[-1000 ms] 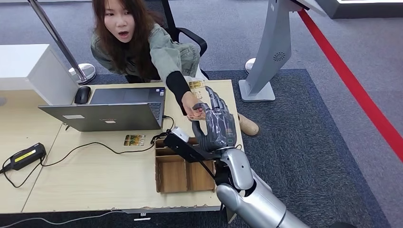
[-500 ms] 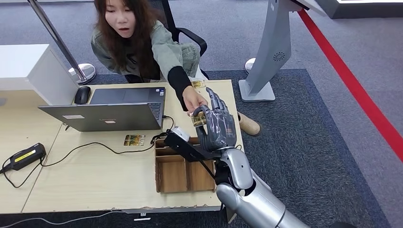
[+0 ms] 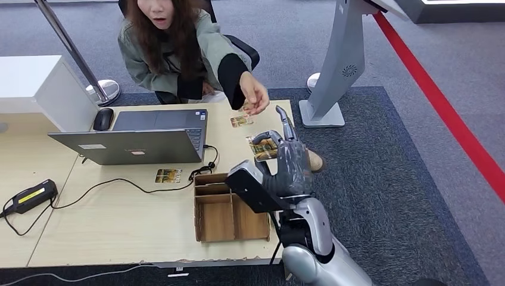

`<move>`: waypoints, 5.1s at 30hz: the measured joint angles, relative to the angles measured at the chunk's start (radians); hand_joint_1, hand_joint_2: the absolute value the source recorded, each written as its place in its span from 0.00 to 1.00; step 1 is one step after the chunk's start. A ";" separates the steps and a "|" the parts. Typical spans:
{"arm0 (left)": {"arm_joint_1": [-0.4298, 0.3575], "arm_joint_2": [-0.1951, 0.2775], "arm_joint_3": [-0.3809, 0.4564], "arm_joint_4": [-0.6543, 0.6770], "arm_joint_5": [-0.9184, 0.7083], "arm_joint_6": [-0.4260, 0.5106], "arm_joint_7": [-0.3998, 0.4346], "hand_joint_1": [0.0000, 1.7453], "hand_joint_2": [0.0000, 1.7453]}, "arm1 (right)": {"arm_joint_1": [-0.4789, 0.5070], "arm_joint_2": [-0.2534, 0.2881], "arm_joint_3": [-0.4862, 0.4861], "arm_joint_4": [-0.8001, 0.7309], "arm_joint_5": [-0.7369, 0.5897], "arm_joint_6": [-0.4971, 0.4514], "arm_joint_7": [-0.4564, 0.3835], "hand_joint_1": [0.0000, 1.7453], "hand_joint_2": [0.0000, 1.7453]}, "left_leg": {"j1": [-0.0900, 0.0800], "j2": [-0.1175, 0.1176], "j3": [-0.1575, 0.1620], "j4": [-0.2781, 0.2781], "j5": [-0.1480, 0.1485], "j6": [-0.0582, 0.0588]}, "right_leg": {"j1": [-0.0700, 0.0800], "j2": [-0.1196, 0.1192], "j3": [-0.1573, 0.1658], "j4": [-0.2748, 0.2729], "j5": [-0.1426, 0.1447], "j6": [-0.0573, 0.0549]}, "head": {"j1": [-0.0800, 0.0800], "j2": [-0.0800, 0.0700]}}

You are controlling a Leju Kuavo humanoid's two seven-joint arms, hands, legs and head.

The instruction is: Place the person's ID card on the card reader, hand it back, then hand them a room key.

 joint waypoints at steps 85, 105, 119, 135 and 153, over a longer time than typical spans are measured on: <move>0.012 0.017 0.022 -0.001 0.048 -0.015 0.000 0.00 0.00 | 0.341 -0.055 0.015 0.322 -0.362 -0.219 -0.190 1.00 1.00 | 0.001 0.001 0.000 0.000 -0.001 0.000 | 0.001 0.000 0.000 0.000 0.000 0.000 | 0.000 0.000; 0.017 0.022 0.029 -0.001 0.066 -0.022 0.000 0.00 0.00 | 0.389 -0.102 -0.057 -0.014 -0.077 -0.213 -0.078 1.00 1.00 | 0.000 0.001 0.000 0.000 0.000 0.000 | 0.001 0.000 0.000 0.000 0.000 0.000 | 0.000 0.000; 0.014 0.021 0.030 -0.002 0.026 -0.025 -0.002 0.00 0.00 | 0.215 -0.196 -0.118 -0.419 0.027 -0.022 0.004 1.00 1.00 | 0.001 0.001 0.000 0.000 0.001 0.000 | 0.001 0.000 0.000 0.000 0.001 0.000 | 0.000 0.000; 0.003 0.004 0.022 -0.003 -0.033 -0.013 -0.003 0.00 0.00 | -0.174 -0.085 -0.041 -0.061 -0.037 0.045 0.057 1.00 1.00 | 0.000 -0.002 -0.001 0.000 0.003 0.000 | 0.001 -0.002 0.000 0.001 0.002 -0.001 | 0.000 0.000; -0.005 -0.006 0.020 -0.003 -0.049 -0.008 -0.003 0.00 0.00 | -0.254 0.090 0.042 0.321 -0.092 0.019 0.009 1.00 1.00 | 0.000 -0.003 -0.001 0.000 0.003 0.000 | 0.001 -0.003 -0.001 0.002 0.002 -0.001 | 0.000 0.000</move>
